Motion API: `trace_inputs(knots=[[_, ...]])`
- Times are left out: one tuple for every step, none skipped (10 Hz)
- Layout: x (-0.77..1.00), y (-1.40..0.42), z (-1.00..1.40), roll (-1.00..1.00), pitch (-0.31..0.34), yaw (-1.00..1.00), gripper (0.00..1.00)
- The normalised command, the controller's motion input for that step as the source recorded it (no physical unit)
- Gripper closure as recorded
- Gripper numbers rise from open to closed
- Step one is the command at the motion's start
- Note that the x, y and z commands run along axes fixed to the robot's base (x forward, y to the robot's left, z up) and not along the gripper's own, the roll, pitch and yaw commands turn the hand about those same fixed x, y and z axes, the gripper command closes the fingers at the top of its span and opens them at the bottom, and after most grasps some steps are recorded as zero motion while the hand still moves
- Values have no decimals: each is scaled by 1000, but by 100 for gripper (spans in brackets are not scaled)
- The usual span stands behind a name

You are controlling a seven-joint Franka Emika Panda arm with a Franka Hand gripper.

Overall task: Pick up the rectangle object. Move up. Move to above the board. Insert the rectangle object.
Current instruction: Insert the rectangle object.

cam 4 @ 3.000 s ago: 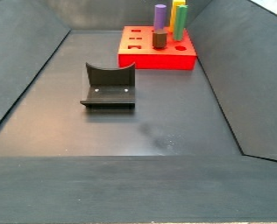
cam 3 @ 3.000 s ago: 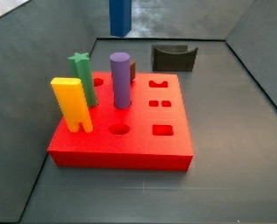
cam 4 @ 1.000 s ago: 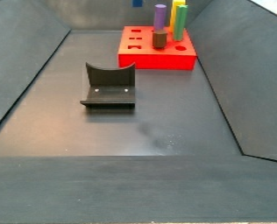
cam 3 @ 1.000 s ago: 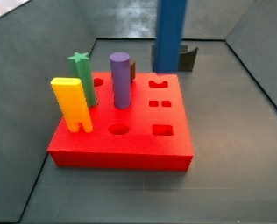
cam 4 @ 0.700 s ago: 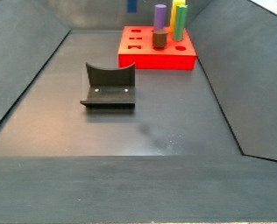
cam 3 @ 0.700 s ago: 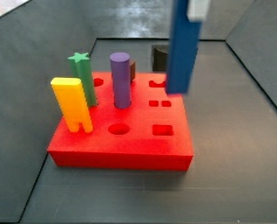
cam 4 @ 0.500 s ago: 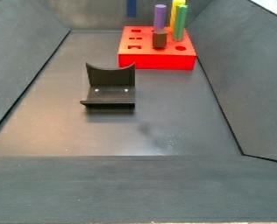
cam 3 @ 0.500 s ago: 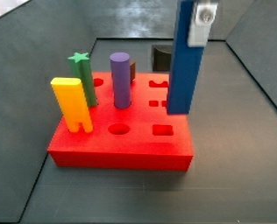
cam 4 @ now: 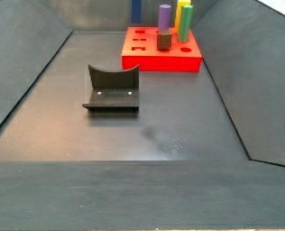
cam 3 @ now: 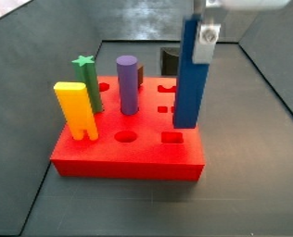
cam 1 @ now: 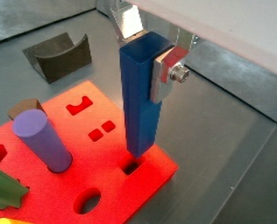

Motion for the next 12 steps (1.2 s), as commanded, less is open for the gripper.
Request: trace_inputs(knots=[[71,-31,-374,223,4,0,100],[31,-14,-403,210,27,0,100],[0,-54,-291,86,13,-40,100],[-23,-71,-197,21,1,-66,100],[-89,-97,-137,0,0,-77,100],[-146,-97,-120,0,0,-106,100],[-220,-63,-123,0,0,-120,100],[-163,0,-131,0,-29,-120,100],[0,0,-120,0,-49,-114,100],[0,40,-111,0,-33,-74,100],[0,34,-134,0,-33,-43,100],[0,0,-234,13,-79,-31,100]])
